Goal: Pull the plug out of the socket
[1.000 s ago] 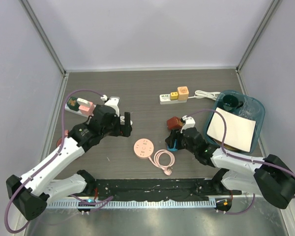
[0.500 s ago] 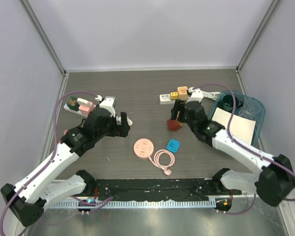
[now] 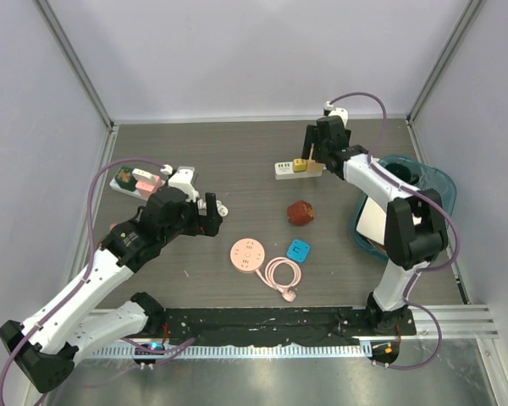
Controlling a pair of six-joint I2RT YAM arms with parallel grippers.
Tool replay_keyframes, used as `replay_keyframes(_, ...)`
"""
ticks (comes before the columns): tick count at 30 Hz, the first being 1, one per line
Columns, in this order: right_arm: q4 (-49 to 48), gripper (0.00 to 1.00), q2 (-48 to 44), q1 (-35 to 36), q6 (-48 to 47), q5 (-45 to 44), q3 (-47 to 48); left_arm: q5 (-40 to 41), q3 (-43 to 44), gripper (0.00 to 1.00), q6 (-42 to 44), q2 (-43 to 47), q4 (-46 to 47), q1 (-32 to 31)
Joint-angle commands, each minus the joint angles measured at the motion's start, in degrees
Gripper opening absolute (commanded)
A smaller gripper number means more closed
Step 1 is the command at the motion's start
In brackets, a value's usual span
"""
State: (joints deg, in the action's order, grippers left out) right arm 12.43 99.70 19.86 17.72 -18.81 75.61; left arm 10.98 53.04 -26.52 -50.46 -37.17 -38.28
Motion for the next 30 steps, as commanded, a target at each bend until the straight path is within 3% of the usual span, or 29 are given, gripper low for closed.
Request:
replay_keyframes(1,2.2,0.81,4.0,-1.5,-3.7,4.5,8.2,0.7,-0.2,0.96,0.4,1.6,1.0,0.1)
replay_keyframes(9,6.2,0.77,12.3,-3.4,-5.6,8.3,16.7,0.2,-0.4,0.96,0.4,1.5,1.4,0.1)
replay_keyframes(19,6.7,0.71,16.1,-3.9,-5.7,6.6,17.5,-0.2,-0.3,0.96,0.4,1.2,1.3,0.1)
replay_keyframes(23,6.5,0.52,17.1,-3.9,-5.0,7.4,17.6,-0.3,-0.3,0.96,0.4,1.0,1.3,0.1)
replay_keyframes(28,6.5,0.4,17.4,-4.0,-4.8,9.1,16.7,-0.4,-0.5,0.96,0.5,0.9,1.5,0.1)
replay_keyframes(30,6.0,0.28,17.0,-4.0,-4.8,9.6,15.7,-0.5,-1.2,0.96,0.4,0.5,2.2,0.1)
